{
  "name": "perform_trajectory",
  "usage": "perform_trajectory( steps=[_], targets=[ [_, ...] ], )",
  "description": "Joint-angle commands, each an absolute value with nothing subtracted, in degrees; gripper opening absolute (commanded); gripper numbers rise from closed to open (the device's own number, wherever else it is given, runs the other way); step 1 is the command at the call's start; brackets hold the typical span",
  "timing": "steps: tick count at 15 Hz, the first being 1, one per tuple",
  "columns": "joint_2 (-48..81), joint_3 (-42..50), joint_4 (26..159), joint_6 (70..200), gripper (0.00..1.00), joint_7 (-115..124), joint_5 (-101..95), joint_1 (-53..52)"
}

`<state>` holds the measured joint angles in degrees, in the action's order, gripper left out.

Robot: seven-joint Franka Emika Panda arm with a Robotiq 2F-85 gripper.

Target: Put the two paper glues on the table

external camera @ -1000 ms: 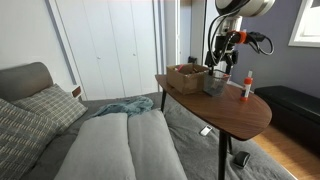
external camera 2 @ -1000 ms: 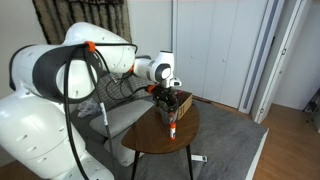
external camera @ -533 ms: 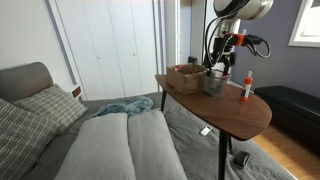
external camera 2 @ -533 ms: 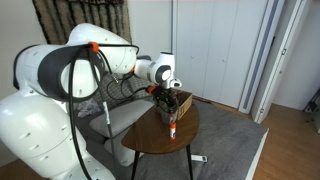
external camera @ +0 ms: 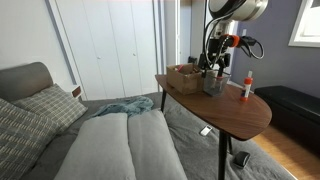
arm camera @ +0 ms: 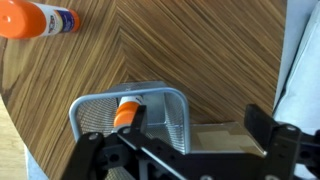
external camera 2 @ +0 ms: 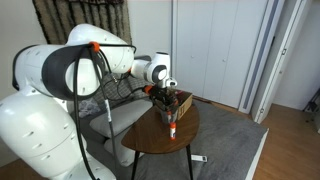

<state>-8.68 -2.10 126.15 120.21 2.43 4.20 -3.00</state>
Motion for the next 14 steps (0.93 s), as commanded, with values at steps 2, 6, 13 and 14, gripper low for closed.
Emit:
perform_trajectory(
  steps=[2, 6, 13, 14],
  targets=[
    [-7.7, -2.6, 125.9, 121.2, 1.00, 1.5, 4.8, -3.3],
    [-7.4, -2.7, 125.9, 122.3, 1.00, 1.3, 4.4, -3.2],
    [-7.2, -2.2, 125.6, 124.0, 1.00, 1.5, 3.5, -2.6],
    [-7.2, -2.1, 125.7, 124.1, 1.00, 1.4, 3.3, -2.6]
  ],
)
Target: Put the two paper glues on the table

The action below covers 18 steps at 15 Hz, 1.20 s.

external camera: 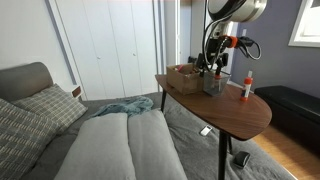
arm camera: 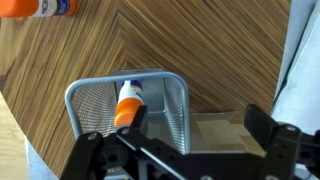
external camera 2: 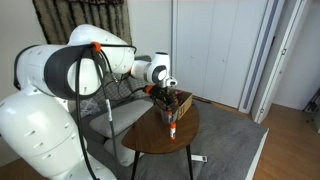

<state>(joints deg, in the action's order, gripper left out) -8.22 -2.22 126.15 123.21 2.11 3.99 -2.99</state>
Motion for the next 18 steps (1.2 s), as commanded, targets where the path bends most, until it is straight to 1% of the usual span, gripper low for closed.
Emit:
perform_trajectory(
  steps=[1, 18],
  targets=[
    [-7.3, -2.1, 125.7, 124.1, 1.00, 1.3, 3.1, -2.5],
    [-9.4, -1.8, 125.7, 122.8, 1.00, -1.8, 2.3, -2.2]
  ],
)
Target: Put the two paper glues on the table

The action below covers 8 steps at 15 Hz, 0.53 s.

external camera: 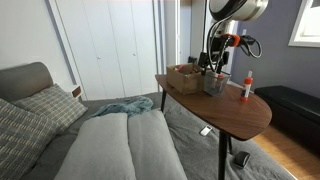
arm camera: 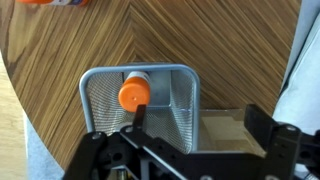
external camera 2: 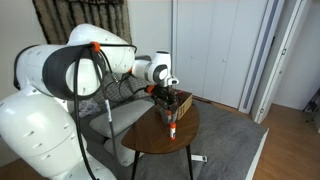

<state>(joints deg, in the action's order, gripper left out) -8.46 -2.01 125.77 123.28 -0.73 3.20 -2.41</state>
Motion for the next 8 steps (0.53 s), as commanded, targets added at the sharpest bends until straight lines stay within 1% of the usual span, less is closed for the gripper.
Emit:
perform_trajectory(
  steps=[1, 8],
  targets=[
    [-9.5, -1.8, 125.7, 122.9, 1.00, -1.7, 2.1, -2.2],
    [-11.1, -0.8, 125.3, 121.9, 1.00, -1.0, -0.7, -0.9]
  ],
)
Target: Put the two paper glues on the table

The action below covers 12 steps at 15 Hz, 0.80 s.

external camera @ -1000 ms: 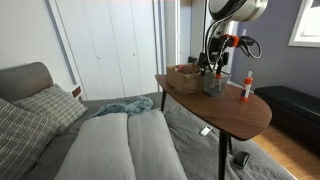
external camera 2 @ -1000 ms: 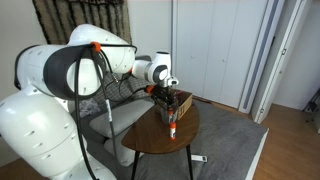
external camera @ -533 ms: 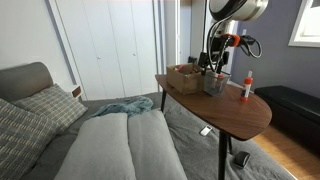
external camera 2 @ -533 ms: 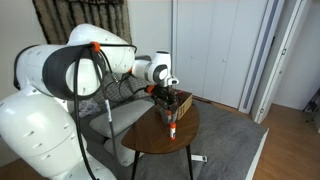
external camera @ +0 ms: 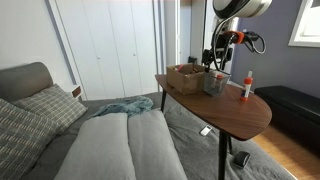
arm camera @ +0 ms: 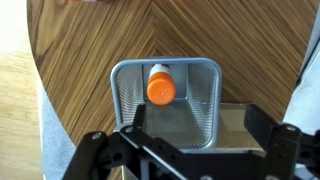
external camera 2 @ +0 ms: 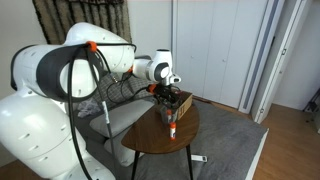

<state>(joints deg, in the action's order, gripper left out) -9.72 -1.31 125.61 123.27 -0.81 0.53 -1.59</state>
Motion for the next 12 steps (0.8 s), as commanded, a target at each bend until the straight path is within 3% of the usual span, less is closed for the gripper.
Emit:
perform_trajectory(
  steps=[1, 4, 6, 10, 12],
  targets=[
    [-11.2, -0.6, 125.2, 121.8, 1.00, -1.2, -0.4, -0.7],
    [-11.0, -0.2, 125.3, 121.6, 1.00, -1.4, -0.5, -0.3],
    [-10.7, -0.2, 125.4, 121.5, 0.74, -1.4, -0.5, -0.3],
    [-10.5, -0.2, 125.5, 121.3, 0.44, -1.4, -0.5, -0.4],
    [-10.4, -0.2, 125.6, 121.2, 0.37, -1.4, -0.6, -0.3]
  ],
)
